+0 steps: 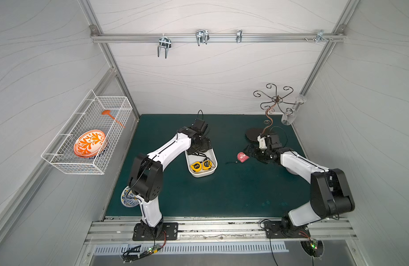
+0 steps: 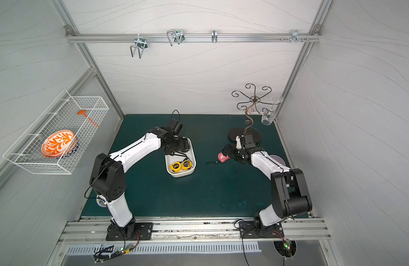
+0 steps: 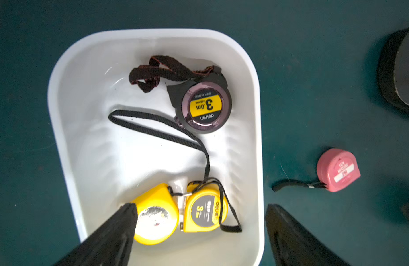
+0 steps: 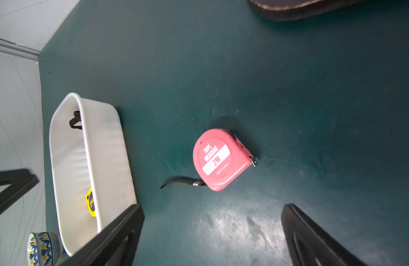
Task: Take the tape measure out of the storage box
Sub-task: Place the tape measure at the center of the board, then pick up the tape measure from the storage box.
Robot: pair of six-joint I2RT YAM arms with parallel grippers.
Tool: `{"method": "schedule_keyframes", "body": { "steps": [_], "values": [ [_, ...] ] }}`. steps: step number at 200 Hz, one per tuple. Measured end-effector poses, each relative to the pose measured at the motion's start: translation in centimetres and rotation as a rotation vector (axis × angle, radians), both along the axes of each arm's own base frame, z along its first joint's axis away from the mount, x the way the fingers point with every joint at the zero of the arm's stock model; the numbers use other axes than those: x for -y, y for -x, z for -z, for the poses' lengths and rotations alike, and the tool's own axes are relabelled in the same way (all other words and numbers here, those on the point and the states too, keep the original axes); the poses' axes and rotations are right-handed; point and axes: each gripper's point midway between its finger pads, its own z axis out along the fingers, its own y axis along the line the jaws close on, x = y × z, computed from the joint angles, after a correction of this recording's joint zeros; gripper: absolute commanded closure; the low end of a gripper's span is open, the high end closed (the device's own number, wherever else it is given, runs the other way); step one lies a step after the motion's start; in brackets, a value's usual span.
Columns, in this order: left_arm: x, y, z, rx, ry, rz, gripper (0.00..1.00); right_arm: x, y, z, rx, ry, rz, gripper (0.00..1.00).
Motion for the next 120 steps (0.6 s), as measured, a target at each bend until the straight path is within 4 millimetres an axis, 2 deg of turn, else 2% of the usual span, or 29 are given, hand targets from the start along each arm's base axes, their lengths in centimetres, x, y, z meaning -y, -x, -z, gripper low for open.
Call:
{"method": "schedule_keyframes", "body": {
  "steps": [61, 84, 120],
  "values": [
    [0.1, -2.6, 2.6, -0.092, 0.033, -0.127, 0.13, 1.6, 0.6, -2.9, 0.047, 0.014, 0.030, 0.01],
    [0.0, -3.3, 3.3, -0.113, 0.044, -0.172, 0.14, 2.2, 0.4, -3.2, 0.052, 0.010, 0.047, 0.01],
    [-0.3, -3.2, 4.7, -0.150, 0.044, -0.231, 0.13, 2.6, 0.4, -3.3, 0.048, -0.002, 0.053, 0.01]
  ]
}}
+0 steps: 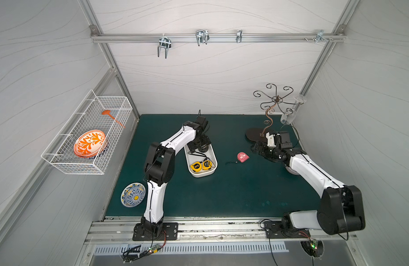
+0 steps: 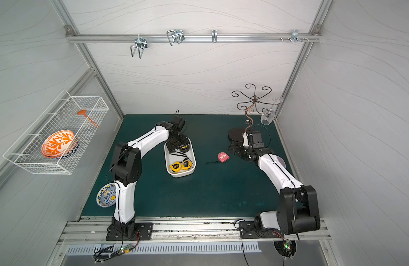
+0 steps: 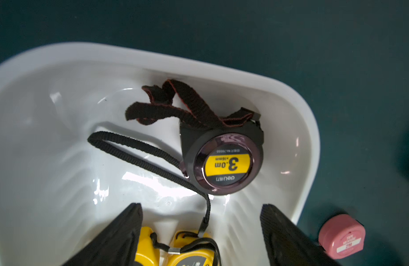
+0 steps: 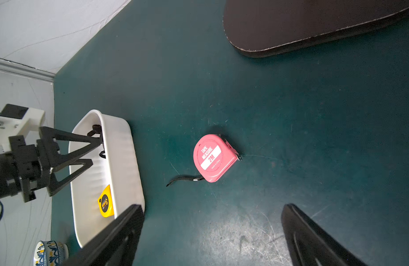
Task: Take the tape measure out of the storage box
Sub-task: Pick up the tape measure from the storage box.
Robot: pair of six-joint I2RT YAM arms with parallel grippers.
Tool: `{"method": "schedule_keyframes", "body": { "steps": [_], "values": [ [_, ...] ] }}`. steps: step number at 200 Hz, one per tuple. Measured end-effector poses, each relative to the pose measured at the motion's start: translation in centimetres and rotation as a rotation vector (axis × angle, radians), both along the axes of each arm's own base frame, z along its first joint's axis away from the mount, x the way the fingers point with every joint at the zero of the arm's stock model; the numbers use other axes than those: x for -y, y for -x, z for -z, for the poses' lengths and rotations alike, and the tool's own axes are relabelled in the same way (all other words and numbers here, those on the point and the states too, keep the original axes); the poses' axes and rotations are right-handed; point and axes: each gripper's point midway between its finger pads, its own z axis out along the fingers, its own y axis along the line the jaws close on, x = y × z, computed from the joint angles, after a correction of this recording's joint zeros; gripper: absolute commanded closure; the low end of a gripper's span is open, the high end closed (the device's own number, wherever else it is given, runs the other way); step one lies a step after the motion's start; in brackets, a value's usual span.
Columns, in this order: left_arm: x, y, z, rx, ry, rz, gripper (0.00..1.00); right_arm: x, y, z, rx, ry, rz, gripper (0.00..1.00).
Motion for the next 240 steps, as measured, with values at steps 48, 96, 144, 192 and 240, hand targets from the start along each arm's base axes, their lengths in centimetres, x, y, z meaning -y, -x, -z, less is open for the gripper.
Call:
{"method": "schedule_keyframes", "body": {
  "steps": [48, 96, 144, 192, 240],
  "values": [
    [0.3, -0.4, 1.1, -0.010, 0.014, -0.028, 0.12, -0.1, 0.0, 0.0, -0.002, -0.007, -0.005, 0.01],
    [0.6, -1.3, 1.3, 0.019, 0.019, -0.033, 0.12, -0.2, 0.1, -0.1, -0.003, -0.016, -0.010, 0.01],
    [0.8, -2.2, 3.4, -0.003, 0.004, -0.036, 0.12, -0.3, 0.1, -0.1, -0.003, -0.023, -0.014, 0.01],
    [0.9, -2.8, 4.1, -0.024, -0.015, -0.036, 0.28, -0.4, 0.2, -0.2, -0.005, -0.031, -0.022, 0.01],
    [0.7, -2.8, 4.1, -0.025, -0.030, -0.037, 0.58, -0.6, 0.2, -0.3, -0.005, -0.043, -0.031, 0.01]
  ]
}}
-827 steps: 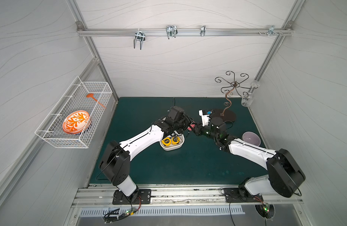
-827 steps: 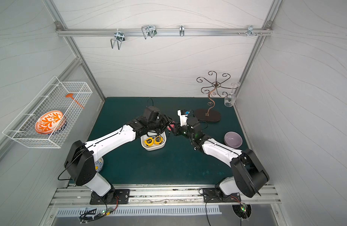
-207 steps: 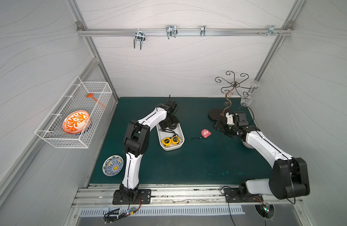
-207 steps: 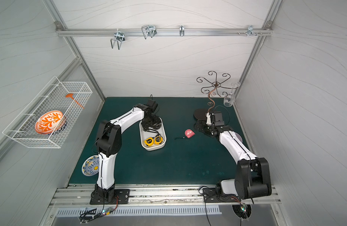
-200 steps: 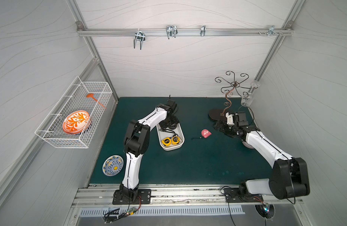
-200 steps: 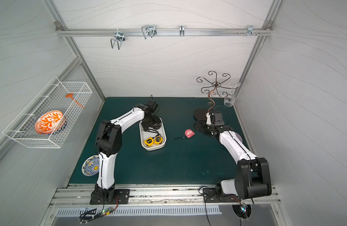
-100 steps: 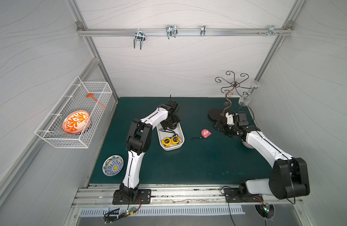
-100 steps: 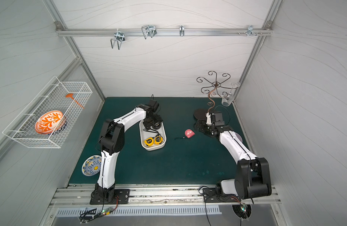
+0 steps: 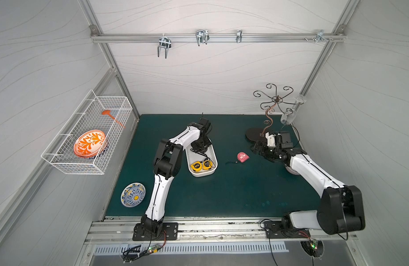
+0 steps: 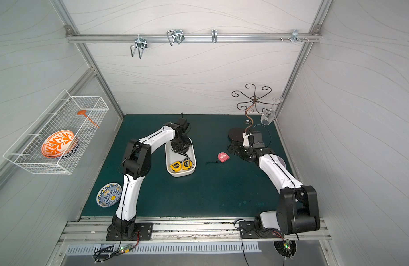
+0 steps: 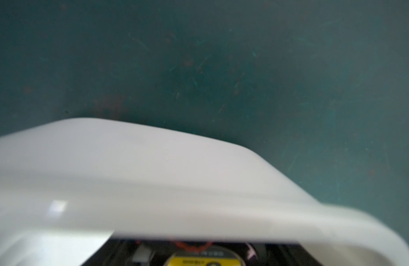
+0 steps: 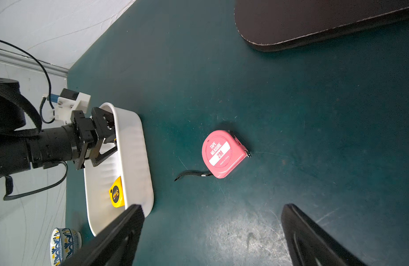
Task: Take the tape measure out of the storage box
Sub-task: Pick up the tape measure from the storage box.
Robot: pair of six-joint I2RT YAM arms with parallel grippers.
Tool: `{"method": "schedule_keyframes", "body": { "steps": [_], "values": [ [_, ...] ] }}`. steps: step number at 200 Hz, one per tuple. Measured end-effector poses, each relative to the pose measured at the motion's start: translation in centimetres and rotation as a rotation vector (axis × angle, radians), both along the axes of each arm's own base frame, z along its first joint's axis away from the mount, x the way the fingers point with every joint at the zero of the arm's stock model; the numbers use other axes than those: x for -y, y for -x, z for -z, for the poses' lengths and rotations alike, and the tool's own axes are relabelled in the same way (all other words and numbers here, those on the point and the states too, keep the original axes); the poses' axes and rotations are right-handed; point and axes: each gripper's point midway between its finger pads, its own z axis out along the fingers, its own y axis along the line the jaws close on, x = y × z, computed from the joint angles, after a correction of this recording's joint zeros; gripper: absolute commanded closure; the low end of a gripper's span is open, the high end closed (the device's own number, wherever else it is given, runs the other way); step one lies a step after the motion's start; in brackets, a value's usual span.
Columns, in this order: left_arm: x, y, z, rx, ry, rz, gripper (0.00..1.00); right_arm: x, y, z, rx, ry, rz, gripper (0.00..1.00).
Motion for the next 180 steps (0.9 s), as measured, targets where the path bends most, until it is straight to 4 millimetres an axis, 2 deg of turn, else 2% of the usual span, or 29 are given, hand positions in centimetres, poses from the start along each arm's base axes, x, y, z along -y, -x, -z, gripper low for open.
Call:
{"method": "schedule_keyframes", "body": {
  "steps": [22, 47, 74, 114, 146, 180],
  "values": [
    [-0.1, 0.0, 0.0, 0.002, -0.005, 0.002, 0.85, -0.2, 0.0, -0.1, 0.002, -0.012, -0.010, 0.01],
    [-0.4, 0.1, -0.2, 0.003, -0.021, -0.001, 1.00, -0.5, 0.1, -0.3, 0.005, -0.022, -0.020, 0.01],
    [-1.1, 0.8, -1.5, 0.011, -0.040, -0.003, 1.00, -0.8, 0.1, -0.5, 0.012, -0.038, -0.038, 0.01],
    [-1.8, 1.7, -6.9, 0.105, -0.016, -0.010, 1.00, -2.2, 0.3, -0.9, 0.031, -0.062, -0.085, 0.01],
    [-1.8, 2.4, -10.6, 0.184, 0.022, -0.017, 1.00, -4.9, 0.9, -1.4, 0.052, -0.088, -0.164, 0.01],
    [-0.4, 4.9, -11.5, 0.205, 0.095, -0.047, 1.00, -8.6, 1.9, -2.2, 0.116, -0.127, -0.269, 0.01]
  ]
}}
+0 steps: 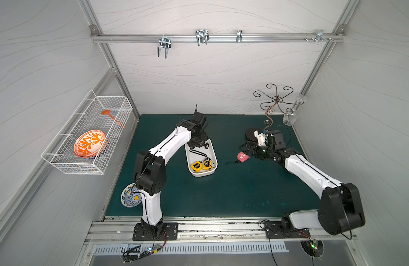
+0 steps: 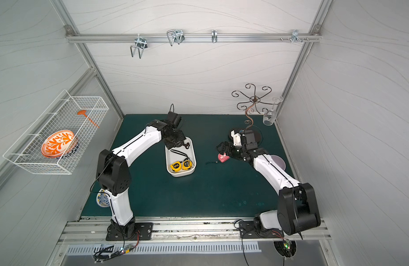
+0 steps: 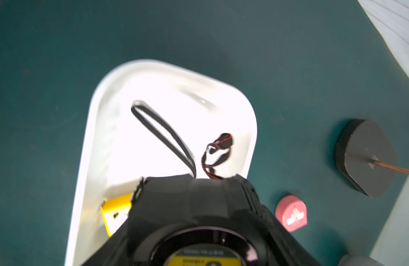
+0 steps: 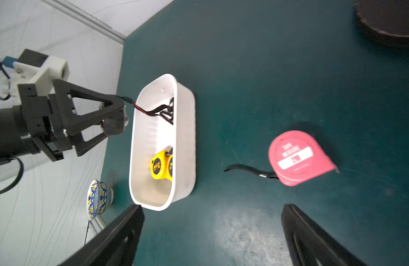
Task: Take the tape measure out of the storage box
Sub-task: Pick up the tape measure from the storage box, then place the tape measure at the center of the board.
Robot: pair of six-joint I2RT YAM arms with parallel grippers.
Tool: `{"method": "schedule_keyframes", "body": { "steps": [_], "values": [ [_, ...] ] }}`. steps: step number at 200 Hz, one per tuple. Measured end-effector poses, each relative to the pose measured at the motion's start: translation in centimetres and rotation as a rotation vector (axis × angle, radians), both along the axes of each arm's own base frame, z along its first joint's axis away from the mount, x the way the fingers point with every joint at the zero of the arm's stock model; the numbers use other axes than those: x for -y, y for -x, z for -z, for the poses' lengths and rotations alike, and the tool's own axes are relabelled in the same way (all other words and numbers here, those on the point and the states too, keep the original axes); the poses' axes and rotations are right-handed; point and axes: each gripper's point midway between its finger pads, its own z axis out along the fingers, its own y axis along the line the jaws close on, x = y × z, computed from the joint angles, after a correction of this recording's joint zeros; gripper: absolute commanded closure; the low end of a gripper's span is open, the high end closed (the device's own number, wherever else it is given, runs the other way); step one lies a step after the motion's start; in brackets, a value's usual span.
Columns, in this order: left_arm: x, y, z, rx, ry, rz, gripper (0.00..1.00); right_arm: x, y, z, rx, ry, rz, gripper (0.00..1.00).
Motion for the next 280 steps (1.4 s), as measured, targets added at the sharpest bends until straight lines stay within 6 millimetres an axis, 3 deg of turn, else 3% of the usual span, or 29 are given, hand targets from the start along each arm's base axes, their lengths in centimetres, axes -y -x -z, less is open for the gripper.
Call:
{"method": "schedule_keyframes", "body": {
  "steps": [55, 88, 126, 165, 237, 280],
  "values": [
    [4.9, 2.9, 0.1, -0.002, 0.165, -0.056, 1.00, -4.1, 3.2, 0.4, 0.082, -0.076, -0.101, 0.02],
    [8.4, 3.6, -1.8, 0.037, 0.272, -0.078, 1.00, -5.0, 4.3, -0.5, 0.148, -0.118, -0.117, 0.05],
    [10.8, 4.7, -2.8, 0.050, 0.370, -0.113, 1.00, -5.5, 4.8, -2.0, 0.221, -0.156, -0.113, 0.07],
    [11.9, 5.5, -2.6, 0.034, 0.421, -0.149, 1.00, -5.6, 4.4, -2.7, 0.266, -0.170, -0.096, 0.10],
    [12.6, 5.7, -5.0, 0.060, 0.511, -0.178, 1.00, -6.6, 3.5, -2.2, 0.281, -0.180, -0.078, 0.18],
    [13.2, 6.1, -5.2, 0.051, 0.529, -0.172, 1.00, -7.3, 3.3, -2.7, 0.304, -0.200, -0.080, 0.24]
  ]
}}
